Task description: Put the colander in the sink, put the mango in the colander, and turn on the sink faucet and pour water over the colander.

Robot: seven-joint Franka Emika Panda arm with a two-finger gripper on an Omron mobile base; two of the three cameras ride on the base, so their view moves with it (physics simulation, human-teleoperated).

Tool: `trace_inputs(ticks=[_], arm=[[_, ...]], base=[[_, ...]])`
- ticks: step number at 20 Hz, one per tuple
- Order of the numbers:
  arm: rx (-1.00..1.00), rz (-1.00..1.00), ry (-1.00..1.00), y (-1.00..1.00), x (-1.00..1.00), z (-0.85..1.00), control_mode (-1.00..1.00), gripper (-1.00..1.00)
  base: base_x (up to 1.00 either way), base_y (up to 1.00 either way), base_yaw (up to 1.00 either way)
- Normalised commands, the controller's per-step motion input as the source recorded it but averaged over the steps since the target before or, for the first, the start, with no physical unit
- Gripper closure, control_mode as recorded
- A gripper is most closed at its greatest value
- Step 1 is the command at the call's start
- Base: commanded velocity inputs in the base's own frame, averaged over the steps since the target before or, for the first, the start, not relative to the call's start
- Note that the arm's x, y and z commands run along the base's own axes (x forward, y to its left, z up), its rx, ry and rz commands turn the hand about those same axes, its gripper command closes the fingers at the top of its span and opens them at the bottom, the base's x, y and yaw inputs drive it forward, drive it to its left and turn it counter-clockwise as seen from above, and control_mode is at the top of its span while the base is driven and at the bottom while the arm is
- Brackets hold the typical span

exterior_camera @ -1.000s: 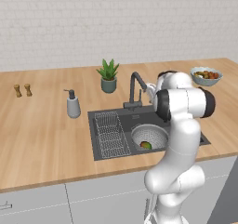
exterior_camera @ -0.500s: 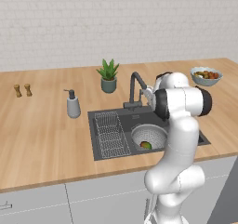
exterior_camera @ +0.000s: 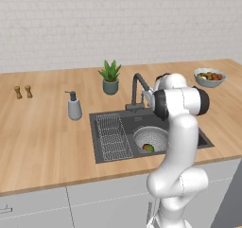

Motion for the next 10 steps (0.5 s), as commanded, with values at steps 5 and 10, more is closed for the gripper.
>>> trace_inputs(ticks=[5, 10], arm=[[0.0, 0.0, 0.02, 0.0, 0.22, -0.09, -1.0, -1.0], [0.0, 0.0, 0.03, 0.01, 0.24, -0.08, -1.0, -1.0]], base=[[0.0, 0.0, 0.0], [0.0, 0.0, 0.0]])
